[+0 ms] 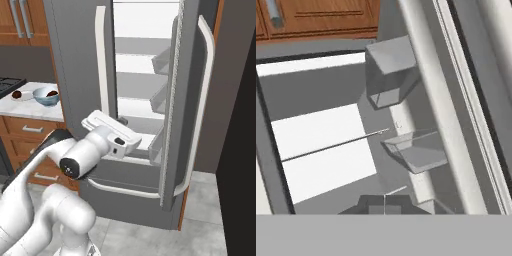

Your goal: Place one of the steaks on the plate and the other in the bowl. Then place the bowl in the fridge.

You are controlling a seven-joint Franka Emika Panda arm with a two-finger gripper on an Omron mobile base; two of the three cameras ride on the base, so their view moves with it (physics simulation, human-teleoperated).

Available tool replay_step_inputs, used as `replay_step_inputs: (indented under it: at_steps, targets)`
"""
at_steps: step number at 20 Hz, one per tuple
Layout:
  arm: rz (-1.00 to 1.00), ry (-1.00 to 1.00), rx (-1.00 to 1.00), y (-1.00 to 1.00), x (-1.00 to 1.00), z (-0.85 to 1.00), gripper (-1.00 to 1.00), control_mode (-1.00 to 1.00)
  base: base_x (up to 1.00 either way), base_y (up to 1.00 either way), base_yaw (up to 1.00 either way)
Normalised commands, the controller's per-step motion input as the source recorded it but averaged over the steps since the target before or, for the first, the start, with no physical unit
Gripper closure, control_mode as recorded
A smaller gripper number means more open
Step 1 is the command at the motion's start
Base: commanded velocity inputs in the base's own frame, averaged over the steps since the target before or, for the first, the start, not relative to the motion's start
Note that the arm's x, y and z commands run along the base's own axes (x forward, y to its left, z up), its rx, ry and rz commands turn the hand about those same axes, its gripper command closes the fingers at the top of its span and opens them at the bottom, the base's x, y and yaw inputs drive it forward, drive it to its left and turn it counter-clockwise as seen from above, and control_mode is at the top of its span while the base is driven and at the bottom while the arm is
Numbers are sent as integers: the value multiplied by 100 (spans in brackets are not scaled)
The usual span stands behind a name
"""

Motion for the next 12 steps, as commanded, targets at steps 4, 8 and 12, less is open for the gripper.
replay_step_inputs:
  at_steps: [4, 8, 12]
  targets:
    - [-28, 9, 0, -42, 100, -5, 100, -100, 0, 0, 0]
    - [-23, 15, 0, -67, 97, -2, 100, -100, 0, 0, 0]
    - [-5, 15, 8, -84, 86, 0, 100, -100, 0, 0, 0]
